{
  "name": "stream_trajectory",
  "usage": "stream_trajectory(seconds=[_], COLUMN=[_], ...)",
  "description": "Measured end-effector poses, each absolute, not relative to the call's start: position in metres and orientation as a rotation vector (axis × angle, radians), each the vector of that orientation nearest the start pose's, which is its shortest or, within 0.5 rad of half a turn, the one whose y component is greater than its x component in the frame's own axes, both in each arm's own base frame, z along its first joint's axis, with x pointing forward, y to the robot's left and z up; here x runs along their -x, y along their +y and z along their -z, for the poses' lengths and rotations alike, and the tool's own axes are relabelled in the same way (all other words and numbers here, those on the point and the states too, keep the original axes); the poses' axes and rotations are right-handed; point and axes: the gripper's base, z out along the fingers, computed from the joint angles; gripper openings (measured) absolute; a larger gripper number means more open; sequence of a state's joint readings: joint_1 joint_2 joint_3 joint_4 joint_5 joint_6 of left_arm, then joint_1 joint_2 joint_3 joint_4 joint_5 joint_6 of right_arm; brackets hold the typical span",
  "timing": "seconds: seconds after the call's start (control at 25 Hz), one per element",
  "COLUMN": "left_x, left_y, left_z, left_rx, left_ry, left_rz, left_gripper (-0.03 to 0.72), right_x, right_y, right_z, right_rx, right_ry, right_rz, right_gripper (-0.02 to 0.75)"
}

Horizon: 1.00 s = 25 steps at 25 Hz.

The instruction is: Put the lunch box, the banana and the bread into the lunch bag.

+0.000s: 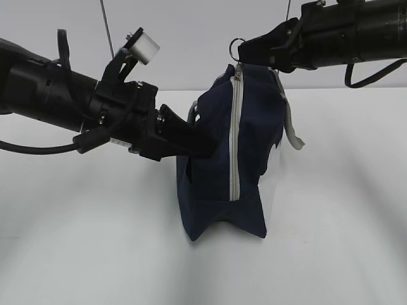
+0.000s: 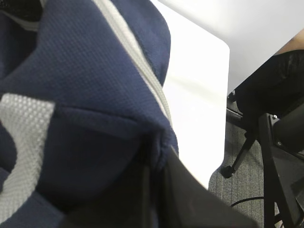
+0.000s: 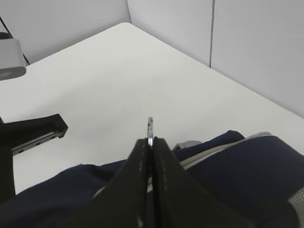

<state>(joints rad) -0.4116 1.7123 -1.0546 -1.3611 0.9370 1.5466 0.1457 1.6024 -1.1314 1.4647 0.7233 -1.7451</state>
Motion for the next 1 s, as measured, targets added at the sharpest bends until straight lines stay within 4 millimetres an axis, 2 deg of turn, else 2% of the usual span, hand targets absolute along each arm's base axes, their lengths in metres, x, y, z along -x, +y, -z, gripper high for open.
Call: stream_trajectory(seconds=[0.28, 0.4, 0.48, 0.52, 0.6, 0.68, 0.76, 0.84, 1.0], left_x=[-0.28, -0.279, -0.279, -0.279, -0.282, -0.288, -0.293, -0.295, -0.293], left_y=[-0.201, -0.201, -0.202, -0.201, -0.197, -0.188, -0.177, -0.169, -0.166], left_z=[-0.237, -0.238, -0.239, -0.239, -0.241, -0.243, -0.247, -0.251, -0.257], left_rx=[-1.198, -1.198, -1.162, -1.119, -1.012, -0.871, -0.762, -0.679, -0.546], left_ry=[1.941, 1.943, 1.968, 1.994, 2.058, 2.136, 2.179, 2.204, 2.266], left_rz=[1.122, 1.141, 1.177, 1.203, 1.258, 1.301, 1.324, 1.361, 1.444], left_gripper=[0.001, 0.001, 0.027, 0.071, 0.222, 0.423, 0.538, 0.569, 0.571], right_x=[-0.344, -0.342, -0.34, -0.34, -0.34, -0.338, -0.336, -0.332, -0.329], right_y=[0.109, 0.11, 0.112, 0.113, 0.113, 0.113, 0.114, 0.115, 0.116], right_z=[-0.291, -0.294, -0.298, -0.298, -0.299, -0.298, -0.297, -0.296, -0.295], right_rx=[0.862, 0.885, 0.905, 0.909, 0.923, 0.949, 0.987, 1.032, 1.066], right_ry=[1.8, 1.78, 1.761, 1.756, 1.752, 1.752, 1.753, 1.75, 1.745], right_rz=[-0.657, -0.7, -0.728, -0.735, -0.736, -0.741, -0.752, -0.774, -0.796], right_gripper=[-0.016, -0.016, -0.016, -0.016, -0.016, -0.016, -0.016, -0.016, -0.016])
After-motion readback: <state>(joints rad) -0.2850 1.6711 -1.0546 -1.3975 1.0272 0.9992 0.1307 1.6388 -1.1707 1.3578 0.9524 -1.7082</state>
